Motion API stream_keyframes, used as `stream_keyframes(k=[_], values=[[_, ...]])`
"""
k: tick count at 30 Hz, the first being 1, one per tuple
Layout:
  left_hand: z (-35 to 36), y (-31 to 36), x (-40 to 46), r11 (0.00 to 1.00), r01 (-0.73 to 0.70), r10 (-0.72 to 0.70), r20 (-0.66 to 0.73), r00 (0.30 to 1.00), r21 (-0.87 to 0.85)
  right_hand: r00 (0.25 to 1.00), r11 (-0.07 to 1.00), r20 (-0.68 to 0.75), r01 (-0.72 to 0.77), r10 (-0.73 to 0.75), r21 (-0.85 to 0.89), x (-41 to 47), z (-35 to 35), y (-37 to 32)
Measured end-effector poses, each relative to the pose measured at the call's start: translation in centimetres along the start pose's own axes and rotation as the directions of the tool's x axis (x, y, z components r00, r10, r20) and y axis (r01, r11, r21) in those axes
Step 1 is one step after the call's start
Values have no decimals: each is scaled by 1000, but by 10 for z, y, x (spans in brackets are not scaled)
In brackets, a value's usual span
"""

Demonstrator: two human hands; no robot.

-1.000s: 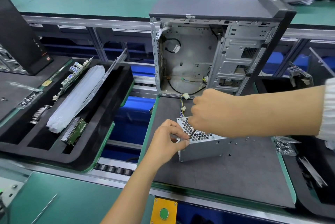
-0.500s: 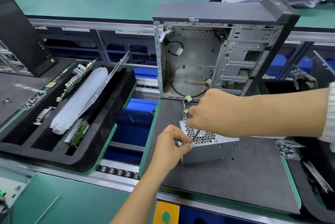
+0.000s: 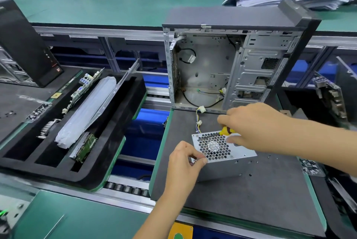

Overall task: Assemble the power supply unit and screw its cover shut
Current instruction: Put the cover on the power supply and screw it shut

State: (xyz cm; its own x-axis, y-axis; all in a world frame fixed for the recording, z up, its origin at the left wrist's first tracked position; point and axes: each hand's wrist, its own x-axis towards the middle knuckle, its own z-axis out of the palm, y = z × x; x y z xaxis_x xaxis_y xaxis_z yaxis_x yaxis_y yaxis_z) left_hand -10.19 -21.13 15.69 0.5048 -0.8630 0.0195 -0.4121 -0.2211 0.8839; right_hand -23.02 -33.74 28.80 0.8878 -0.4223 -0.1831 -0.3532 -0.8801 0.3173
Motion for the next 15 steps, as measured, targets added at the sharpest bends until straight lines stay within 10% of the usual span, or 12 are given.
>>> stream_keyframes(k=[11,15], values=[[-16,-2,15,976,-208,187,251,950,59,968,774,-17,-188,249,604,-15,54,-3],[-19,5,30,629,-571,319,495,808,527,936,625,-15,-223,352,748,0,76,-9]])
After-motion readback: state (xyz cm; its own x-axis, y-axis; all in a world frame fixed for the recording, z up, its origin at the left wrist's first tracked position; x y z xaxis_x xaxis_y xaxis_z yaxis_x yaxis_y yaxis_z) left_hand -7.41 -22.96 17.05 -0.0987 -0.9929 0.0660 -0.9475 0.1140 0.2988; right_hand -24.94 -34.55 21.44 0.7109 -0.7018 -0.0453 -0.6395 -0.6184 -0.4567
